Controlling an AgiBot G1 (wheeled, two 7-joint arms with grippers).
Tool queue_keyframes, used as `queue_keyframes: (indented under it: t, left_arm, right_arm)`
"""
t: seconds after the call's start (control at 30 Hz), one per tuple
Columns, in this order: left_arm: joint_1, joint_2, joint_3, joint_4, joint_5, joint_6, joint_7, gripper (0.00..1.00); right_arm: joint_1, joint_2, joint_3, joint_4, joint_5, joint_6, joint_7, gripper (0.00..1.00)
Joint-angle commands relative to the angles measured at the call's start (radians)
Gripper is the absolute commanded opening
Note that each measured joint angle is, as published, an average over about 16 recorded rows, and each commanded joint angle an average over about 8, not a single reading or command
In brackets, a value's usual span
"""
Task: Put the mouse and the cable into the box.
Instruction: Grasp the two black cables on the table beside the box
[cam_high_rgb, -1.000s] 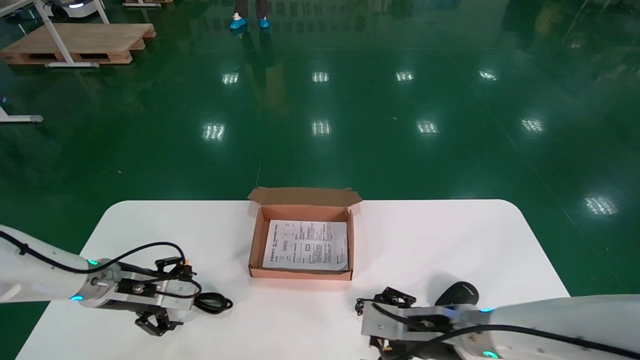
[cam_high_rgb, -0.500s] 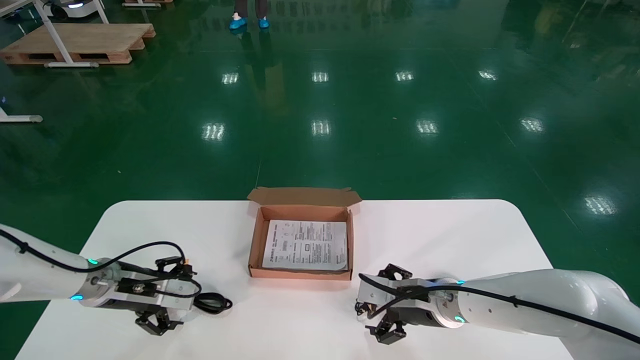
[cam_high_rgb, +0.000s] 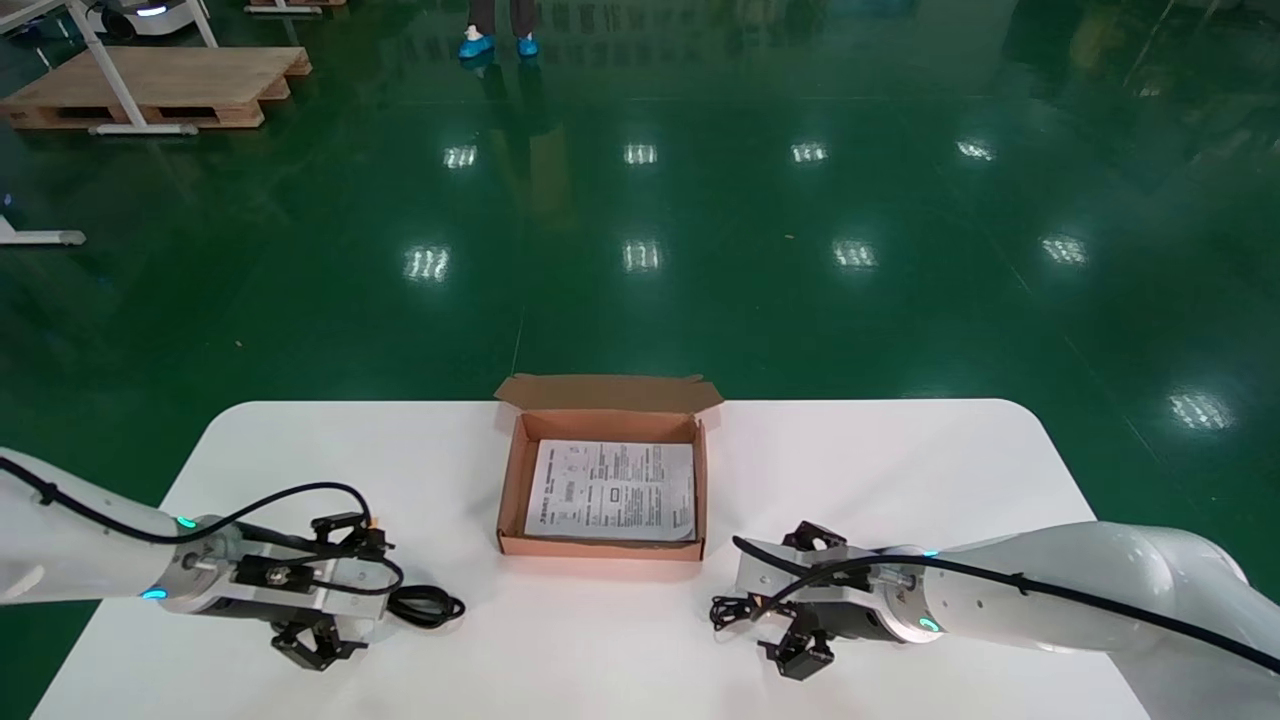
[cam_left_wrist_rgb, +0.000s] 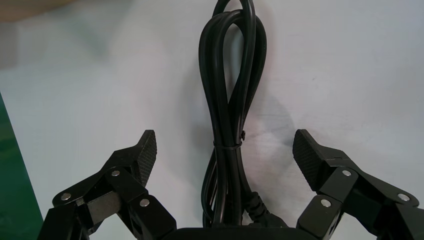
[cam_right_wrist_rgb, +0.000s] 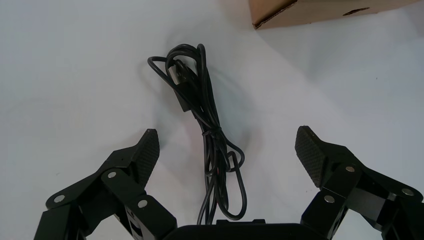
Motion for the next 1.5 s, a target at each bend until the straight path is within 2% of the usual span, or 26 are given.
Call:
queue_keyframes:
  t: [0.03,0.13,0.17,0.2,1.5]
  left_arm:
    - [0.000,0.000,0.000,0.002,0.000,0.000,0.001,0.41]
    - [0.000,0.001,0.000,0.002,0.000,0.000,0.001,0.04]
    - [0.000,0.001,0.000,0.002,0.000,0.000,0.001,0.00]
    - [0.000,0.001,0.000,0.002,0.000,0.000,0.001,0.00]
    - [0.001,0.000,0.000,-0.001,0.000,0.001,0.000,0.00]
  right_arm:
    - [0.005,-0.004,-0.002,-0.013,-0.007,0.004,-0.001,0.55]
    - [0.005,-0.003,-0.002,-0.011,-0.006,0.003,-0.001,0.18]
    - [0.004,-0.003,-0.002,-0.010,-0.005,0.003,-0.001,0.06]
    - [0.004,-0.002,-0.002,-0.009,-0.005,0.003,-0.001,0.01]
    - [-0.003,0.002,0.002,0.007,0.005,-0.003,0.001,0.00]
